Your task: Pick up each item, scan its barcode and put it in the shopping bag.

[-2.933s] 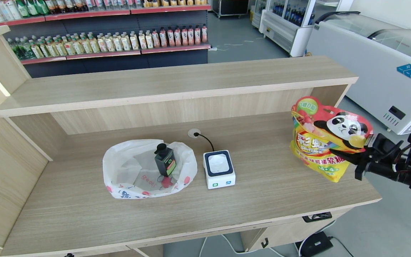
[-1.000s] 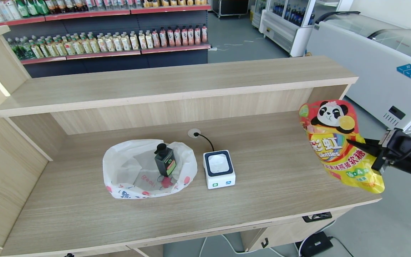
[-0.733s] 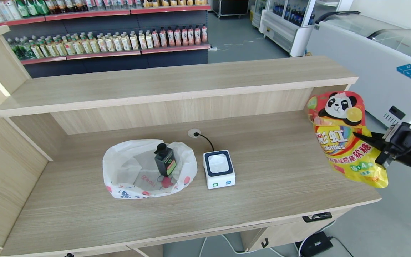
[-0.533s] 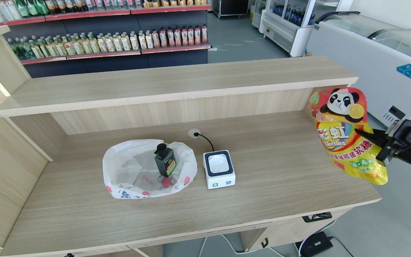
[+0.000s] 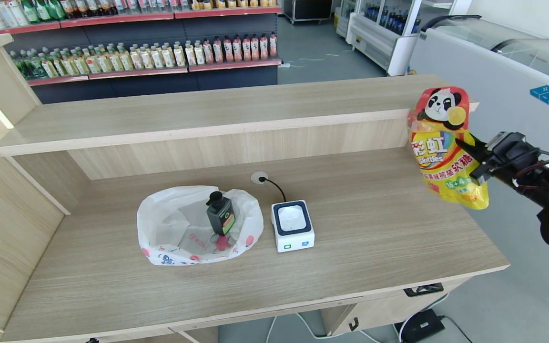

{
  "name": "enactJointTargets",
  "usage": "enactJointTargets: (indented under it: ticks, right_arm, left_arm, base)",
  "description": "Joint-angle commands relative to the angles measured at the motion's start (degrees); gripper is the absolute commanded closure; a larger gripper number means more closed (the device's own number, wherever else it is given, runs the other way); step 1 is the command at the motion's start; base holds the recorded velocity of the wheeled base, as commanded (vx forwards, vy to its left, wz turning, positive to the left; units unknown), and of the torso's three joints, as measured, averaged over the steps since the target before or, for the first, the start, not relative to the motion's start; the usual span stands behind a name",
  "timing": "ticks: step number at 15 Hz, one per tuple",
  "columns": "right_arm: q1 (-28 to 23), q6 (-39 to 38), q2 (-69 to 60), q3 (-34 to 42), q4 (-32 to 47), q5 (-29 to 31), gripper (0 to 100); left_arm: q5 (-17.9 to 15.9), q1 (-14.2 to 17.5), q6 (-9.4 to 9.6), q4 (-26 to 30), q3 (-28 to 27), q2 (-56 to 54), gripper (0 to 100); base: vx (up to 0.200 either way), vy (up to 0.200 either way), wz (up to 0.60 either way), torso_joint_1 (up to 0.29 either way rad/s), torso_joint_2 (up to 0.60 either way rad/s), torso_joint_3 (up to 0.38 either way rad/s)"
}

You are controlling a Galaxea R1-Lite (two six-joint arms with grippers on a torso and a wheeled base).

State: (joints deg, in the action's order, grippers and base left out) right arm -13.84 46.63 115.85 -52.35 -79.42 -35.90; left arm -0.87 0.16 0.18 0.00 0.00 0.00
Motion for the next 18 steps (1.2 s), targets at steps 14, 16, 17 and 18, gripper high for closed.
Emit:
enactJointTargets:
  ticks: [14, 16, 17, 18]
  right_arm:
    - [5.14, -10.95, 9.05, 0.58, -9.00, 4.17, 100]
    - [5.66, -14.02, 8.43, -1.35, -9.08, 5.23, 100]
    - [6.54, -15.08, 8.43, -4.78, -9.08, 5.23, 100]
    - [7.33, -15.34, 8.34, -6.98, -9.08, 5.23, 100]
  left_arm:
    - [-0.01, 0.02, -0.01, 0.00, 0.00, 0.00, 0]
    - [-0.01, 0.02, -0.01, 0.00, 0.00, 0.00, 0]
    - [-0.01, 0.02, -0.01, 0.00, 0.00, 0.00, 0]
    - [-0.01, 0.02, -0.01, 0.00, 0.00, 0.00, 0]
  base:
    - [0.000, 0.000, 0.00, 0.000, 0.00, 0.000]
    - [0.000, 0.000, 0.00, 0.000, 0.00, 0.000]
    - [0.000, 0.000, 0.00, 0.000, 0.00, 0.000]
    - [0.000, 0.000, 0.00, 0.000, 0.00, 0.000]
